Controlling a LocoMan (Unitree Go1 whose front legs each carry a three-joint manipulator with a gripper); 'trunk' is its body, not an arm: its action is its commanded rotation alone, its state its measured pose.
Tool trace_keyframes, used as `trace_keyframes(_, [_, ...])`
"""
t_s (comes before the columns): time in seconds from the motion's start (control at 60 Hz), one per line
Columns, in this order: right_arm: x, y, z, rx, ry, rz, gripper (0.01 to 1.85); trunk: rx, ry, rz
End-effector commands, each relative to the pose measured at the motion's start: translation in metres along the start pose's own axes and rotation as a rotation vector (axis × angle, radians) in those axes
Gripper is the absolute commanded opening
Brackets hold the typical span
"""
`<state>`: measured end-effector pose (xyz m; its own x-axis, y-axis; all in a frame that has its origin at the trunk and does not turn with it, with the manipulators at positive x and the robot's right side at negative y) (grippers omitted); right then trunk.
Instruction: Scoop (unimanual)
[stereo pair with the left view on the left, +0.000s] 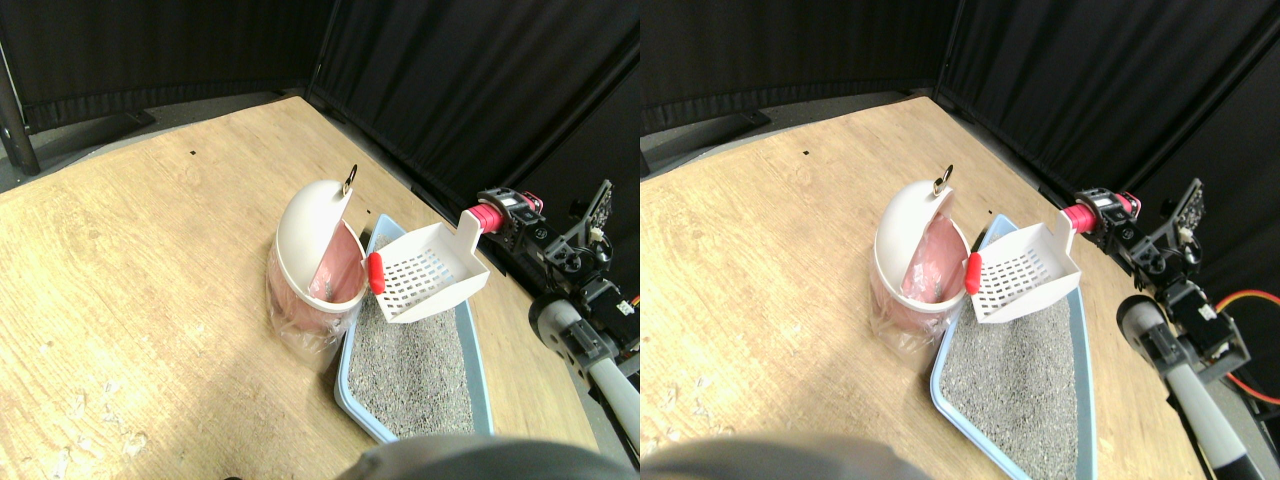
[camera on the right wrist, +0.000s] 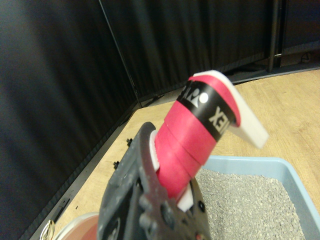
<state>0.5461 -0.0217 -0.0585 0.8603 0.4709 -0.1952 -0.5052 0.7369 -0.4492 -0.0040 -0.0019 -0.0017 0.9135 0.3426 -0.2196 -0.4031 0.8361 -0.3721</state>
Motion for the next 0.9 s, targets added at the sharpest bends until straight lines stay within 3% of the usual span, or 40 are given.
trace_keyframes(0.017, [-0.001, 0.002, 0.012, 0.003, 0.020, -0.076, 0.05, -0.025, 0.002, 0.017])
trace_keyframes(0.317, [0.007, 0.002, 0.011, -0.055, 0.051, -0.070, 0.05, -0.024, 0.003, 0.017])
trace_keyframes(0.667, [0.011, -0.001, 0.007, -0.007, 0.057, -0.071, 0.05, -0.017, 0.008, 0.013])
trace_keyframes(0.9, [0.012, -0.007, -0.006, 0.048, -0.004, -0.066, 0.05, 0.000, 0.012, 0.003])
